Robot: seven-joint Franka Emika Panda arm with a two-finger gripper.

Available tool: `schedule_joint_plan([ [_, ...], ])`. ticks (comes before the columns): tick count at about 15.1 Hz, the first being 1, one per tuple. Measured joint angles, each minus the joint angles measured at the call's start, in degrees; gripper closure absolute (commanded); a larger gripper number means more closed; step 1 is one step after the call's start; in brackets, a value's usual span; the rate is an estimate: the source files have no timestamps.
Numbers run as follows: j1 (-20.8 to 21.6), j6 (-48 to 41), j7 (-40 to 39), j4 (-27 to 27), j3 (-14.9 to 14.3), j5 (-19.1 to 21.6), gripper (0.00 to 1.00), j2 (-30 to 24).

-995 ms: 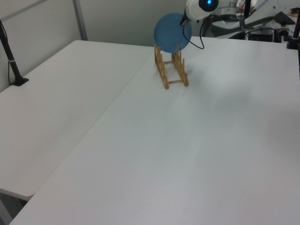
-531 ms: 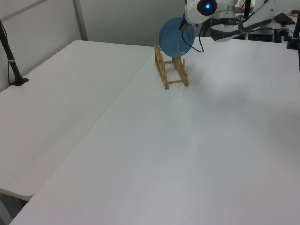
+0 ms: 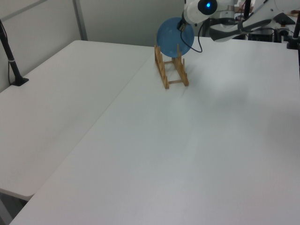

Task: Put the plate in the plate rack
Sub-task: 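Lower the upright plate between the rack pegs, then open the gripper and raise it away from the plate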

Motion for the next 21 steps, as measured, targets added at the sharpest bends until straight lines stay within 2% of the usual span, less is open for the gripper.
schedule_joint_plan([
  [1,0.0,0.0,0.0,0.1,0.0,0.3,0.6,-0.1],
  [2,0.1,0.0,0.1,0.2,0.1,0.5,0.56,-0.2],
  [4,0.2,0.1,0.3,0.5,0.7,2.2,0.32,-0.6],
  [5,0.3,0.2,0.4,0.9,1.1,4.0,0.3,-1.0],
  [6,0.4,0.3,0.5,1.2,1.9,6.7,0.25,-1.9],
  [8,0.9,0.3,0.3,0.9,4.2,13.0,0.0,-4.7],
  [11,1.9,-4.6,0.3,-1.8,9.5,20.9,0.0,-9.6],
  [14,2.7,-15.2,0.3,-5.9,15.3,29.5,0.0,-14.6],
  [16,3.0,-23.3,-1.5,-8.9,18.4,36.7,0.0,-18.1],
  [19,3.2,-37.0,-10.0,-12.5,21.2,48.4,0.0,-23.1],
  [21,3.2,-45.0,-16.9,-14.5,21.8,52.3,0.0,-26.2],
])
